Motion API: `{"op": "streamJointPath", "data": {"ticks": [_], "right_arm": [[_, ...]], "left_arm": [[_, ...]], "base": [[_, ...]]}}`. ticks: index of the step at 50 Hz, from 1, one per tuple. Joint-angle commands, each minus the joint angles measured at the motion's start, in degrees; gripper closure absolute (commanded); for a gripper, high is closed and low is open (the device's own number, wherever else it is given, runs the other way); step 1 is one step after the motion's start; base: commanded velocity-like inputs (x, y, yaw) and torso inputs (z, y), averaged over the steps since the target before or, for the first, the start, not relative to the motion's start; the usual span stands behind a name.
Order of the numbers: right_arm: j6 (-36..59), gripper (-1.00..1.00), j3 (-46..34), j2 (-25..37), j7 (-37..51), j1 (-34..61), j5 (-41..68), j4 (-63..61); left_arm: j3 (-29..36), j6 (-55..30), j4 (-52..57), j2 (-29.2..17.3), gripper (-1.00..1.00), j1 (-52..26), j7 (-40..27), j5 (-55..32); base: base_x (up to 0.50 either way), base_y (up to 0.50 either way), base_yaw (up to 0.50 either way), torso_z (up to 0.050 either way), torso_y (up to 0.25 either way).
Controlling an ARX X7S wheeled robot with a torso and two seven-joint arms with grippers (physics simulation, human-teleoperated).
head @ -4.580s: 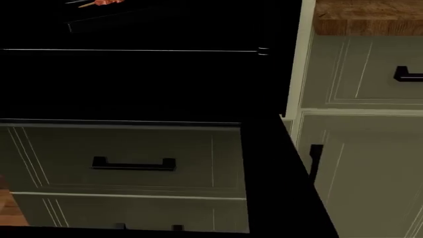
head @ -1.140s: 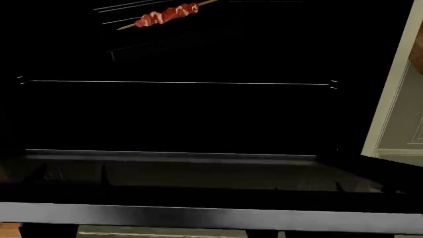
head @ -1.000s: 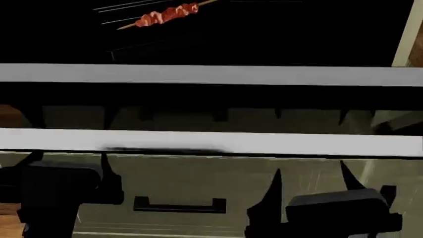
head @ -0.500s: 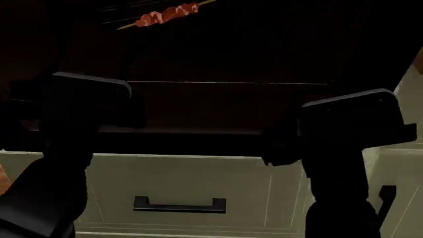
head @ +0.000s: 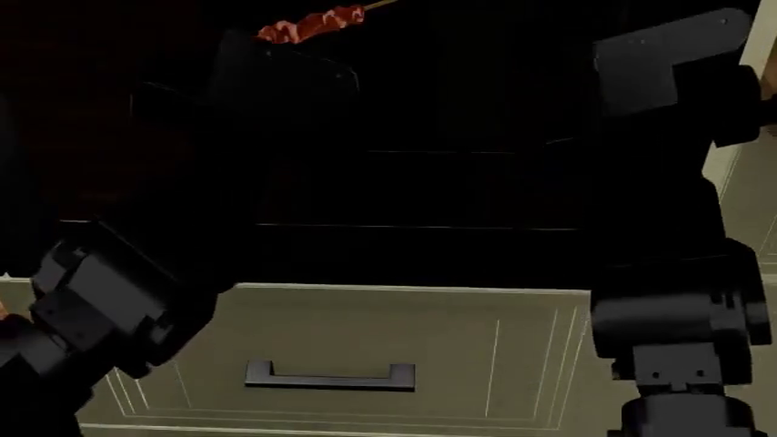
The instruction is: Close the oven door
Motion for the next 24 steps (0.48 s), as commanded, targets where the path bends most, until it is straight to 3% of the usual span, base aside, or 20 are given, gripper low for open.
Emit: {"op": "streamJointPath", "data": {"ticks": [1,24], "right_arm": [[-10.03,-1.0,-0.76,0.1,-0.63,14.13,3.19,27.1],[-6.81,-1.0,-3.36,-0.64,-2.41,16.54,7.88,27.12]], "left_arm": [[20.12,1.75,-10.18,0.35,-1.0,-9.55,-1.82,-24.25],[22.11,1.21,-11.06,0.35,-1.0,-12.18,1.48,-35.56]], "base": [[0.0,0.0,0.0,0.0,0.0],[0.03,0.0,0.01,0.0,0.0]]}}
